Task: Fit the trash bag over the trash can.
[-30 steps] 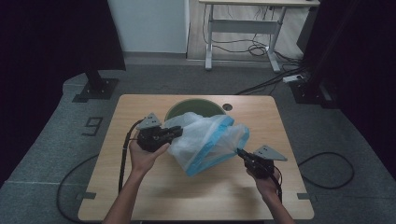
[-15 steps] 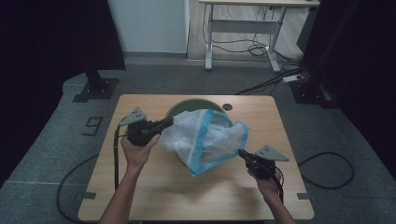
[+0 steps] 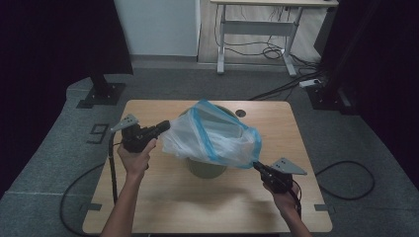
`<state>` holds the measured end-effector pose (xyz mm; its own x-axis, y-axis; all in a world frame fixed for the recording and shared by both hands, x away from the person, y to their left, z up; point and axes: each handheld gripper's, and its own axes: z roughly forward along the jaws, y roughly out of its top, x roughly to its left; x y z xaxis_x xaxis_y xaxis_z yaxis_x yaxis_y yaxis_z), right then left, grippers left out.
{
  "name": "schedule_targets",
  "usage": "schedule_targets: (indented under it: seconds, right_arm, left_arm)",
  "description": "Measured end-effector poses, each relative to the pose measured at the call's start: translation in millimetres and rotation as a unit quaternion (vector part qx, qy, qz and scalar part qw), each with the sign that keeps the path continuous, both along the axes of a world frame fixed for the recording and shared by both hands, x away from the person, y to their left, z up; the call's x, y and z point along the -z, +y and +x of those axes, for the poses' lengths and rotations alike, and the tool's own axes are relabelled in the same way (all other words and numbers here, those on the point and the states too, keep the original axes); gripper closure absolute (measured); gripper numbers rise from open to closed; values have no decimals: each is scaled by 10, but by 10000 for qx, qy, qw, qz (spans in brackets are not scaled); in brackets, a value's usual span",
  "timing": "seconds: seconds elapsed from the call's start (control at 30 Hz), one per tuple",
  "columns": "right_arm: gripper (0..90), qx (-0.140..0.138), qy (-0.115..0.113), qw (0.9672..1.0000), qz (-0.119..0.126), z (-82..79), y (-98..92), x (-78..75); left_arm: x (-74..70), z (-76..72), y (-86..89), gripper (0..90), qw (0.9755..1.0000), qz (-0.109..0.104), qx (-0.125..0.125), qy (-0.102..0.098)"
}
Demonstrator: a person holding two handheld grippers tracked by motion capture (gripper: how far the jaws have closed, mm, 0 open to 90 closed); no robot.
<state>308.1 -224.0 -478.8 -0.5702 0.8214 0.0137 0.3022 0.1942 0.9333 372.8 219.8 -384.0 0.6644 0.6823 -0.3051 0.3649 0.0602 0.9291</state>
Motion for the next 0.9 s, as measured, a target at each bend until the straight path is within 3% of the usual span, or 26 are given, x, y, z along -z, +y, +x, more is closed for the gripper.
schedule_targets:
  seconds: [0.47, 0.9]
  right_arm:
    - [889, -201, 8, 9998, 65, -233, -45, 41]
    - [889, -525, 275, 9982, -54, -164, 102, 193]
  left_arm:
    - [208, -58, 98, 899, 9999, -83, -76, 83]
    - [362, -148, 210, 900, 9999, -107, 55, 70]
